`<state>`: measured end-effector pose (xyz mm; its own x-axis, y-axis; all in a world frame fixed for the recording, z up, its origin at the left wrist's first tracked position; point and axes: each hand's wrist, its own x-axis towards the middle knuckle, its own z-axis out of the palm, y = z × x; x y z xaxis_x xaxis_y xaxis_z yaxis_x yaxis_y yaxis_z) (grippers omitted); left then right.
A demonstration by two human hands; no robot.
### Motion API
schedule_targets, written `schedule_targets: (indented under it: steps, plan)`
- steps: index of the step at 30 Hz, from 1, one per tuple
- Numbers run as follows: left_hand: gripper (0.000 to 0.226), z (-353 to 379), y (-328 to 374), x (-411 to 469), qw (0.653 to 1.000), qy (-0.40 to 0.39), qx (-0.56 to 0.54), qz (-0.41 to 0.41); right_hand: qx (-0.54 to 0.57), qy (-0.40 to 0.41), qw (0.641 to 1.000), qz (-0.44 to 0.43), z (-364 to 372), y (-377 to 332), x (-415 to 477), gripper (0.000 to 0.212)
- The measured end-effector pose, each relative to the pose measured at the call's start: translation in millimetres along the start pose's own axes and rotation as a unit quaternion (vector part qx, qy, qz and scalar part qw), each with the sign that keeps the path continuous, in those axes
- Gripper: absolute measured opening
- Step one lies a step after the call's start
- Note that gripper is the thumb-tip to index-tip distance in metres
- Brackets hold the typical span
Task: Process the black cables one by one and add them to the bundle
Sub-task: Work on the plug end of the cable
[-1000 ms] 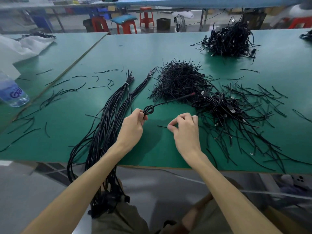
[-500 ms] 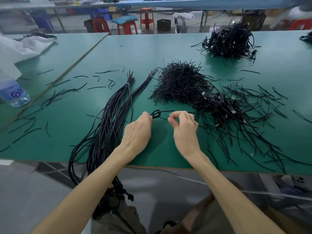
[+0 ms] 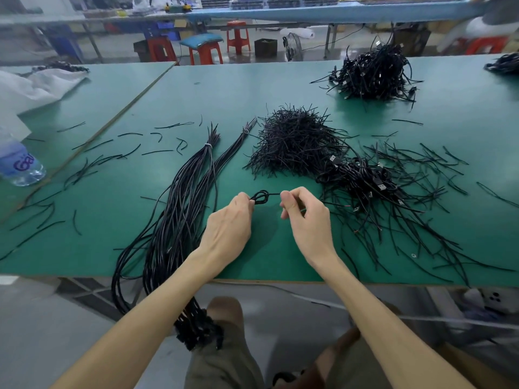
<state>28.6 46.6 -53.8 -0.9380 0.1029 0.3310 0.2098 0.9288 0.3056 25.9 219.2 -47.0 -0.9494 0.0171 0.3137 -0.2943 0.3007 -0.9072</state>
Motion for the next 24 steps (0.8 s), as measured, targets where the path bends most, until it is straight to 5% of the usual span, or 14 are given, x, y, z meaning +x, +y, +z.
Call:
schedule_targets:
  steps: [8,13,17,24]
  plan:
    - [0.026,-1,2,-3,1.000,0.002,0.004,0.001,0.070,0.030,0.997,0.024,-2,1,1,0.026]
    - [0.028,-2,10,-3,0.998,-0.005,-0.003,0.069,0.100,0.043,0.994,0.026,-5,-1,1,0.025]
    - [0.025,-3,10,-2,0.993,-0.022,0.025,0.117,0.048,0.012,0.999,0.004,-2,0,-1,0.024]
    - [0.015,-4,7,-5,0.995,-0.047,-0.019,0.082,-0.055,-0.053,0.995,-0.062,9,2,-4,0.026]
